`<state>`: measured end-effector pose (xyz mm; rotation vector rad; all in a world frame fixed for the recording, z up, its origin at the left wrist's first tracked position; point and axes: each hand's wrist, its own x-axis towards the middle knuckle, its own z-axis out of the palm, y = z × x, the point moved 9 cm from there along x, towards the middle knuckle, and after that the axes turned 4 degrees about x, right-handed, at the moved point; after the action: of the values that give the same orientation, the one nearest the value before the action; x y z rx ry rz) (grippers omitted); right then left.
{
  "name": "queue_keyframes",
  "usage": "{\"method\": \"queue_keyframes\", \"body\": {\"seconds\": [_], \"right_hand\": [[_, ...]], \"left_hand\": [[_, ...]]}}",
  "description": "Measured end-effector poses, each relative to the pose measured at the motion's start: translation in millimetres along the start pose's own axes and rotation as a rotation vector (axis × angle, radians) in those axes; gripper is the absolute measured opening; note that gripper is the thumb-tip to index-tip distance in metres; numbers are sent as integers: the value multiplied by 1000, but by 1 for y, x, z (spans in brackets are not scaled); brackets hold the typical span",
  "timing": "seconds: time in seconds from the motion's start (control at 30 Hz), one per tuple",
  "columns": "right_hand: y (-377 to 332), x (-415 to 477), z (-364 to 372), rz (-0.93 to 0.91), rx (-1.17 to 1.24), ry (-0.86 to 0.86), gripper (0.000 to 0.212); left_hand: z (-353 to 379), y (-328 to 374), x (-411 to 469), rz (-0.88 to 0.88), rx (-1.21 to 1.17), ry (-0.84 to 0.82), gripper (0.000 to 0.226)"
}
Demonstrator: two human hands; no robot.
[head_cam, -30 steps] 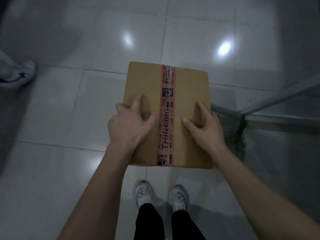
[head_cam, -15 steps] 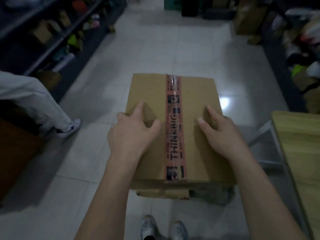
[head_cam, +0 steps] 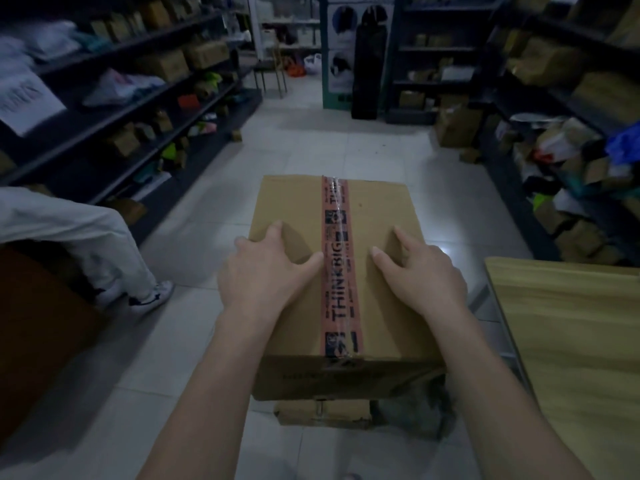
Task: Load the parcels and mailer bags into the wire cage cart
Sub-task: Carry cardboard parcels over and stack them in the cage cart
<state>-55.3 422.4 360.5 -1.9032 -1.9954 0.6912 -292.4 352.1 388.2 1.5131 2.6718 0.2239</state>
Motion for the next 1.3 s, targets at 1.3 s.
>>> {"method": "queue_keyframes", "body": {"seconds": [1.3], "right_hand": [[139, -246, -65, 432, 88, 384, 87]], "left_hand": [[4, 86, -172, 556, -59, -38, 91]]}}
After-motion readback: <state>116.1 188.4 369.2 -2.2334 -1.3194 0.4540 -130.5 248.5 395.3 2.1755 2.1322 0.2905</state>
